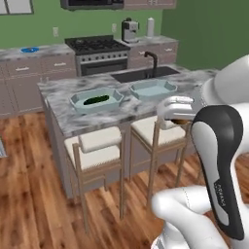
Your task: Place the cold items (mango and cucumber) from the fridge in one tupperware on the dining counter. Place the warm items (hot dog and kebab skewer) in the stove area in another tupperware.
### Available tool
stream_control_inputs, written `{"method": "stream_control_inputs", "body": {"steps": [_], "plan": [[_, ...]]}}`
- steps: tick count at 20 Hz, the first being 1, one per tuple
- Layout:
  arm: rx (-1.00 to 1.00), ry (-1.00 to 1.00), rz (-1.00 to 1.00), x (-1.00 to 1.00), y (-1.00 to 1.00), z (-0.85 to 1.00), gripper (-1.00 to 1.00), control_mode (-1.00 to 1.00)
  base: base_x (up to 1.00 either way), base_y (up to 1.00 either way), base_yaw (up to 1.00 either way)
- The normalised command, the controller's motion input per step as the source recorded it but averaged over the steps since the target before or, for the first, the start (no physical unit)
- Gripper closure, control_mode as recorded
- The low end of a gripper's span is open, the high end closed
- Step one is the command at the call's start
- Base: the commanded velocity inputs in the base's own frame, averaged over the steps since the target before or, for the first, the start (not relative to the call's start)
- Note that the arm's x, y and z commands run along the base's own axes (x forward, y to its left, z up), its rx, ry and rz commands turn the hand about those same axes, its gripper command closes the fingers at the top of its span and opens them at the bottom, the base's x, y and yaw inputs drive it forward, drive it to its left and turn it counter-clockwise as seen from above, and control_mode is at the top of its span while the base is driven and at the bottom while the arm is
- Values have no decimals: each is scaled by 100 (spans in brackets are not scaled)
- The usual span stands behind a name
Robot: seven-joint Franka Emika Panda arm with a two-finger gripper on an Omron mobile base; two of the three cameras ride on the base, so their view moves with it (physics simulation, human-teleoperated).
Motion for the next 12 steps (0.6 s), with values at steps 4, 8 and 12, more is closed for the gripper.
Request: {"method": "stream_control_inputs", "body": {"steps": [4,8,12], "plan": [[0,0,0,0,0,0,100,100,95,-12,8],[0,0,0,0,0,0,100,100,100,0,38],[0,0,0,0,0,0,100,100,100,-1,56]]}}
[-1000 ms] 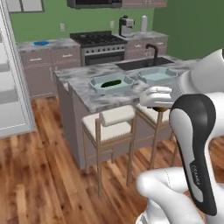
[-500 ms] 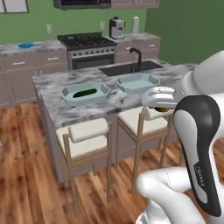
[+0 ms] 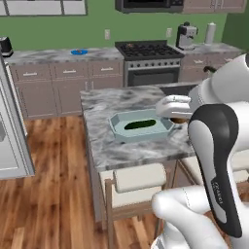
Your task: Place the cold items (mango and cucumber) from the fridge in one tupperware on the dining counter. Place the warm items (hot dog and kebab skewer) in the stove area in another tupperware.
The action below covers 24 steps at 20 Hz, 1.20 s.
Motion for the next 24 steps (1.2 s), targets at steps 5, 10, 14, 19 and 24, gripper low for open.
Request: {"method": "stream_control_inputs", "body": {"steps": [5,10,14,19,24], "plan": [[0,0,0,0,0,0,100,100,97,-16,44],[4,20,0,34,-14,1,100,-100,51,-17,5],[6,69,0,92,-28,-3,100,-100,0,0,0],[0,56,2,65,-3,-49,100,-100,0,0,0],[-5,1,60,29,-12,-59,100,-100,0,0,0]]}}
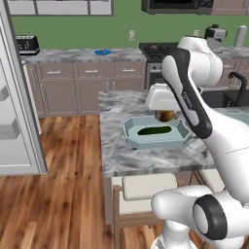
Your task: Place the cold items (mango and cucumber) from the fridge in one tupperware on the dining counter. Place the warm items (hot dog and kebab skewer) in the stove area in another tupperware.
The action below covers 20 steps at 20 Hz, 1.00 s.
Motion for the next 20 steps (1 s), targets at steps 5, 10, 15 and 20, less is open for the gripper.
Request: {"method": "stream_control_inputs", "body": {"steps": [5,10,15,20], "plan": [[0,-5,77,25,-24,-45,100,-100,0,0,0],[7,-25,62,38,-35,-31,100,-100,0,0,0],[15,1,46,63,-41,-32,100,-100,0,0,0],[8,6,36,67,-35,-34,100,-100,0,0,0]]}}
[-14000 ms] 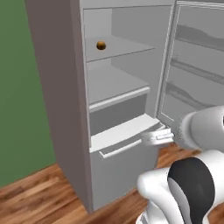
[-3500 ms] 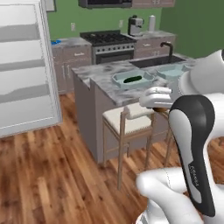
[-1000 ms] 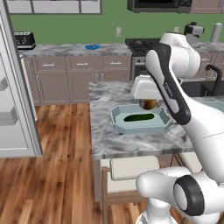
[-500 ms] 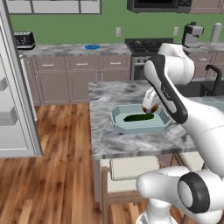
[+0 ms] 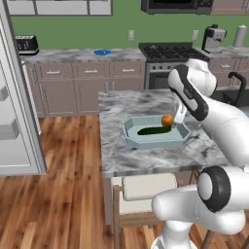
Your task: Place the cold items (mango and cucumber) from the fridge in one tupperware on the dining counter. Place the warm items (hot dog and kebab skewer) in the stove area in another tupperware.
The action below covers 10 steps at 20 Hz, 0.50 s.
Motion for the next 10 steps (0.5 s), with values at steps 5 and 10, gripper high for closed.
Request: {"method": "stream_control_inputs", "body": {"steps": [5,10], "plan": [[0,4,30,58,-14,-51,100,-100,0,0,0],[0,0,14,56,-1,-55,100,-100,0,0,0]]}}
